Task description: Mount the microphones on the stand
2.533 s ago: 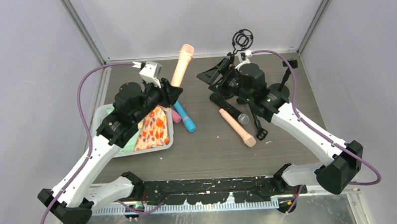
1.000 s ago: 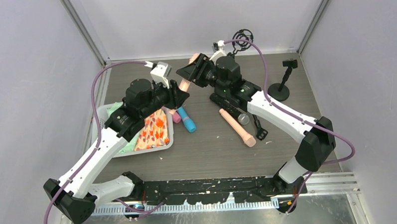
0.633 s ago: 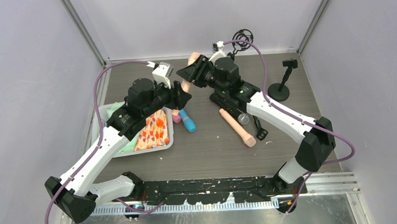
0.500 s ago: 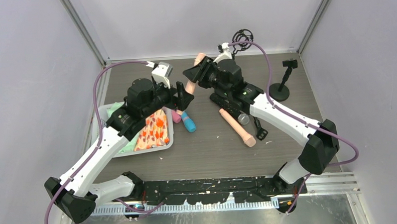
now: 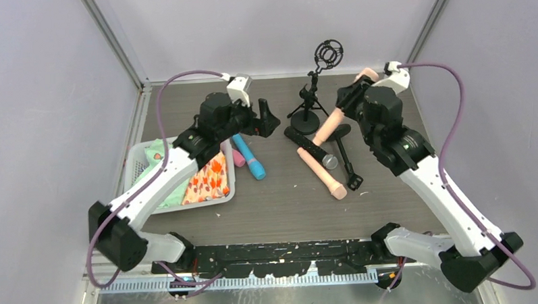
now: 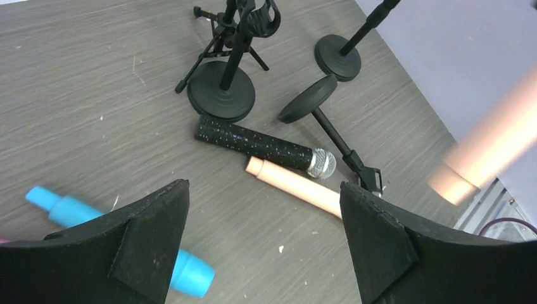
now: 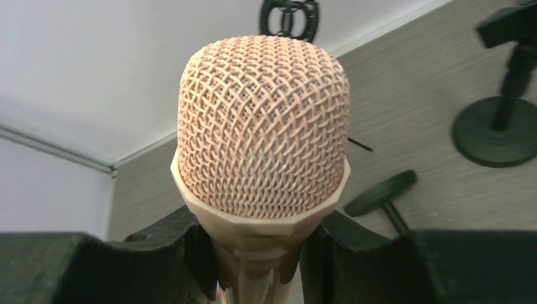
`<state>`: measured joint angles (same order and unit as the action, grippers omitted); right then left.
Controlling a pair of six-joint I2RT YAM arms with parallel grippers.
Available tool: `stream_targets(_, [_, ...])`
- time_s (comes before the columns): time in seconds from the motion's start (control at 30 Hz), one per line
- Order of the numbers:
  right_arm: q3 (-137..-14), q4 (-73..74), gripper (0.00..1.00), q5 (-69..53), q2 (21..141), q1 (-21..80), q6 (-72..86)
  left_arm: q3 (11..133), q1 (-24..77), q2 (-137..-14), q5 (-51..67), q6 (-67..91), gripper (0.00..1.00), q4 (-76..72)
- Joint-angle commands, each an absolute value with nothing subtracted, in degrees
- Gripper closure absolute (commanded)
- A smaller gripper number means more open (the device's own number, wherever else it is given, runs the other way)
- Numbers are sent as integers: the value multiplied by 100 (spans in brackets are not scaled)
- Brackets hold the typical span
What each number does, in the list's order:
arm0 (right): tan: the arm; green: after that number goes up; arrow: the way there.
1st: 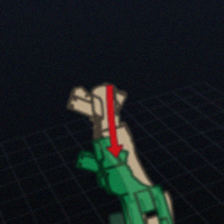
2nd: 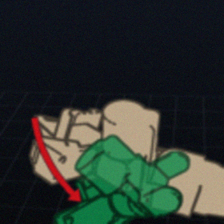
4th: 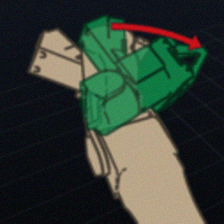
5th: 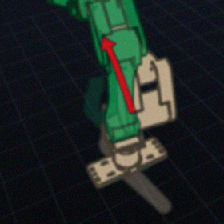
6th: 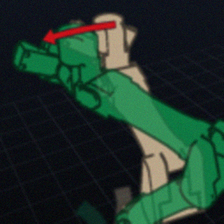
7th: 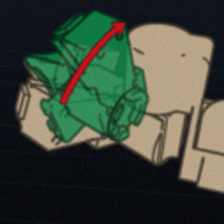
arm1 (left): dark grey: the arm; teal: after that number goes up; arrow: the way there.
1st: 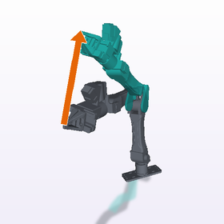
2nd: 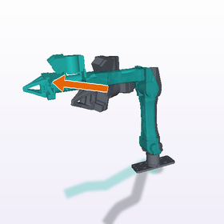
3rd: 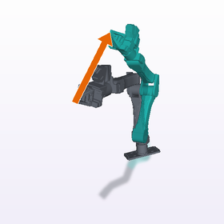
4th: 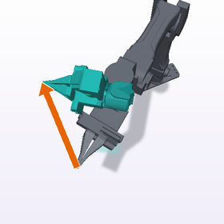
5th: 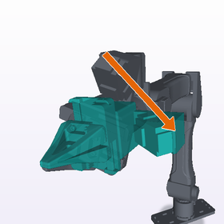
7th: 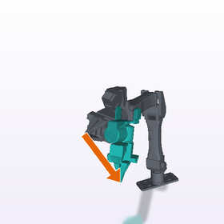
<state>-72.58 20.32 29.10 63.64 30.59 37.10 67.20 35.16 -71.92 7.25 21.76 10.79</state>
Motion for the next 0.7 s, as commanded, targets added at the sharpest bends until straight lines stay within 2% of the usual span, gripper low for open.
stream_targets(0.0, [-7078,2817,99,3280,5875,2916,3300,7545,3507,-8020,997,2022,11,197])
stream_targets(0.27, [-6874,3424,99,3068,5231,2905,3032,9637,3485,-10139,1043,1425,12,549])
stream_targets(0.67, [-6600,3747,99,3059,4644,2908,3076,13367,3277,-12784,877,1564,29,2547])
